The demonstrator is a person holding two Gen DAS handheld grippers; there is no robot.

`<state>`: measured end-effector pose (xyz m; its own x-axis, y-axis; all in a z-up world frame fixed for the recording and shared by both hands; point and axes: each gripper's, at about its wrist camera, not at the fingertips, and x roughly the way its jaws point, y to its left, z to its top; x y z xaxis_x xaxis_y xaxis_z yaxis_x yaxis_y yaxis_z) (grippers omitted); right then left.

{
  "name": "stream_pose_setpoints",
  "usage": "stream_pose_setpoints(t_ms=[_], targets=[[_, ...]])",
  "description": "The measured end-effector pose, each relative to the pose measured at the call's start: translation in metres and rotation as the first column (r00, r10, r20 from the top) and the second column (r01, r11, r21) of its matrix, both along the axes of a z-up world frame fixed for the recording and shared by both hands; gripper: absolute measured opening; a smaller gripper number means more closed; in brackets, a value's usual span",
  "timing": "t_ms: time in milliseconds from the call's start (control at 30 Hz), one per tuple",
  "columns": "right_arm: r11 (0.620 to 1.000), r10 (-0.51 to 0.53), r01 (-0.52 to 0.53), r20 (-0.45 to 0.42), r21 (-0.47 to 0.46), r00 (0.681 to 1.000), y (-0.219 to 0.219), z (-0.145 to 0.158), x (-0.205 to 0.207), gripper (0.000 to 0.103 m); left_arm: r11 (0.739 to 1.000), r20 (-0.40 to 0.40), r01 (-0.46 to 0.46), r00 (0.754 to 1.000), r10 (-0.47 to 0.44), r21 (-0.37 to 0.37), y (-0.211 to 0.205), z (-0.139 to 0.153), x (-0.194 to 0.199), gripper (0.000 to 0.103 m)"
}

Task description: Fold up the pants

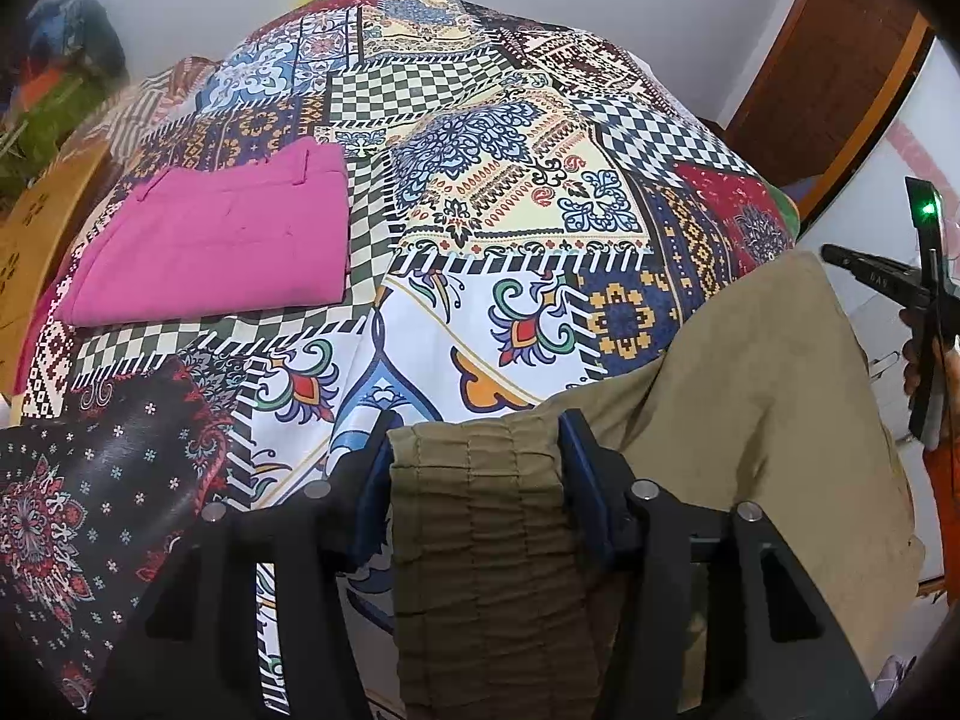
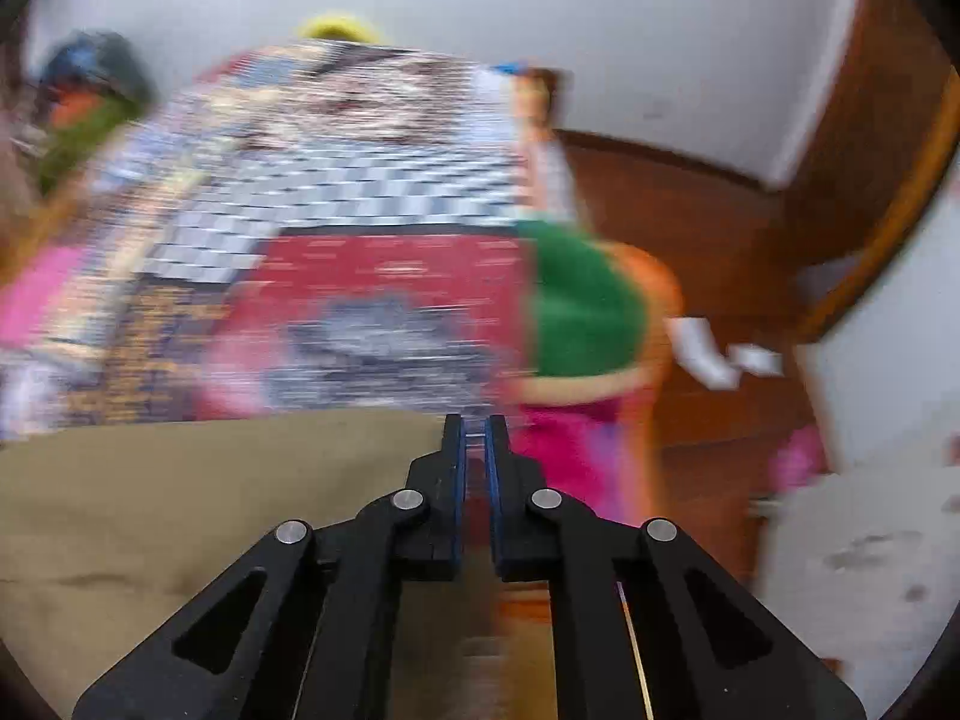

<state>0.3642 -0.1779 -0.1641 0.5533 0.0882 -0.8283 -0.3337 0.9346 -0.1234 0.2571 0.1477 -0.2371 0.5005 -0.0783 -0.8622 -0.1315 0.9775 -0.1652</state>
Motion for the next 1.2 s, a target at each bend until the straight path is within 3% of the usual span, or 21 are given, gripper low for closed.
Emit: stream_pose_setpoints(t_ms=[67, 133, 167, 233, 300, 400, 700, 867, 1000, 1200], targets=[[0.999, -0.046, 0.046, -0.004, 0.007, 0.999, -0.017, 0.006, 0.003, 0.006, 1.0, 0.0, -0.005, 1.0, 0.005, -0.006, 0.002, 0.0, -0.001, 0.053], [0.988, -0.032, 0.041, -0.061, 0.148, 0.998, -0.04, 0.019, -0.005, 0.006, 1.0, 0.005, -0.005, 1.0, 0.005, -0.004, 0.001, 0.0, -0.002, 0.053], [0.986, -0.024, 0.035, -0.066, 0.165, 0.998, -0.043, 0.022, -0.01, 0.009, 1.0, 0.005, -0.005, 1.0, 0.005, -0.001, 0.001, 0.0, -0.002, 0.053], [0.987, 0.019, -0.007, -0.07, 0.161, 0.997, -0.042, 0.027, -0.027, 0.021, 1.0, 0.004, -0.009, 1.0, 0.009, 0.003, 0.0, 0.0, -0.002, 0.053], [0.986, 0.078, -0.066, -0.073, 0.151, 0.994, -0.032, 0.026, -0.044, 0.05, 1.0, 0.005, -0.014, 1.0, 0.014, 0.003, -0.001, 0.001, -0.003, 0.053], [0.984, 0.122, -0.111, -0.071, 0.14, 0.99, -0.017, 0.019, -0.057, 0.067, 1.0, 0.008, -0.023, 1.0, 0.023, 0.007, -0.001, 0.003, -0.006, 0.052], [0.981, 0.108, -0.076, -0.181, 0.177, 0.978, 0.012, -0.01, -0.011, 0.073, 0.999, 0.016, -0.043, 0.999, 0.043, 0.018, 0.011, 0.007, -0.021, 0.053], [0.978, 0.102, -0.055, -0.234, 0.199, 0.967, 0.017, -0.026, -0.01, 0.079, 0.999, -0.01, -0.042, 0.999, 0.042, -0.024, 0.02, 0.001, -0.021, 0.056], [0.97, 0.108, -0.043, -0.269, 0.237, 0.957, 0.013, -0.033, -0.016, 0.08, 0.998, -0.01, -0.055, 0.998, 0.055, 0.013, 0.02, 0.002, -0.02, 0.068], [0.954, 0.111, -0.011, -0.319, 0.299, 0.941, 0.006, -0.044, -0.021, 0.077, 0.998, -0.011, -0.063, 0.998, 0.063, -0.002, 0.025, 0.004, -0.022, 0.071]])
